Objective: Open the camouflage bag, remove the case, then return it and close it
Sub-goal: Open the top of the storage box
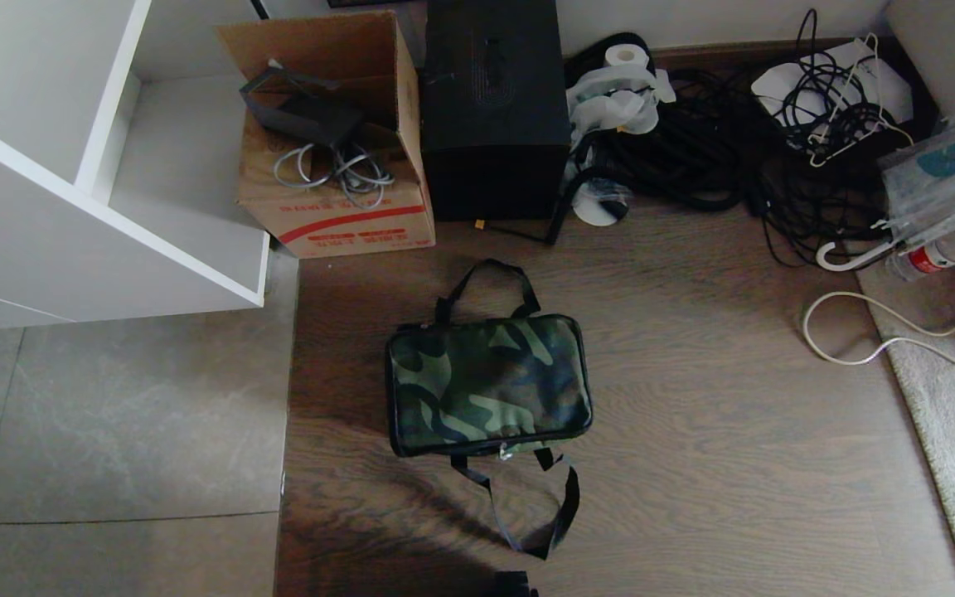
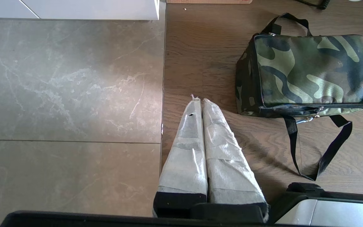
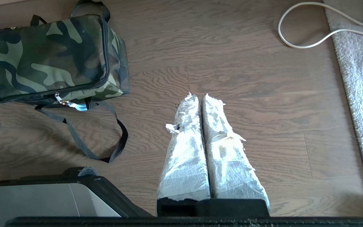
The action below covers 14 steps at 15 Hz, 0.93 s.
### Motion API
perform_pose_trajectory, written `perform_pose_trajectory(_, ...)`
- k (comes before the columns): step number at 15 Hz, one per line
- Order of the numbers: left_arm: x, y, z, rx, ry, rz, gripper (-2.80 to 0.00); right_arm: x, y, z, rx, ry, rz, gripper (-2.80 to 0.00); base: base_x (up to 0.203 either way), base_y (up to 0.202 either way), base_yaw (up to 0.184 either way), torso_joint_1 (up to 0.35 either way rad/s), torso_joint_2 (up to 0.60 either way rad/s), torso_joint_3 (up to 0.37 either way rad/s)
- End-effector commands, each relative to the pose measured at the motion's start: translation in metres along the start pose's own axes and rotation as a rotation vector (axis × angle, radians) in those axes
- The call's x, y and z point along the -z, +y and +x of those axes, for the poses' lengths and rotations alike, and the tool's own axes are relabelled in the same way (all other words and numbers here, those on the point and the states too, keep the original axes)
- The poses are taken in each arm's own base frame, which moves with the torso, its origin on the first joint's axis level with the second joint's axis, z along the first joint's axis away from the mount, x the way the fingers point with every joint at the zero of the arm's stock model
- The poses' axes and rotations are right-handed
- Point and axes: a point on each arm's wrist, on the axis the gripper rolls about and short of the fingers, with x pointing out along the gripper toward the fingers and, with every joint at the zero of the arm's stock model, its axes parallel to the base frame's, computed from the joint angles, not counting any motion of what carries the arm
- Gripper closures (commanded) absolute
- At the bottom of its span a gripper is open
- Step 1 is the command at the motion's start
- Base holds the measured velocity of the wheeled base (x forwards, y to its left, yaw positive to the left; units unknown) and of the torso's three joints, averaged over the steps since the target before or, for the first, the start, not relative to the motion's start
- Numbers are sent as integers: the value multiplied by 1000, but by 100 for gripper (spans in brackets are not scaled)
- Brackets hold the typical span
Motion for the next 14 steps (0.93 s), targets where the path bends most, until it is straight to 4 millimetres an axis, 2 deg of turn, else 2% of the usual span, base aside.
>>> perform_pose_trajectory(1, 3, 0, 1, 0, 9, 0, 0, 0, 0, 0, 0, -1, 0, 0, 0, 0, 0, 0, 0, 0)
perform_pose_trajectory(14, 2, 0, 1, -1, 8, -2, 0, 0, 0, 0, 0, -1, 0, 0, 0, 0, 0, 0, 0, 0)
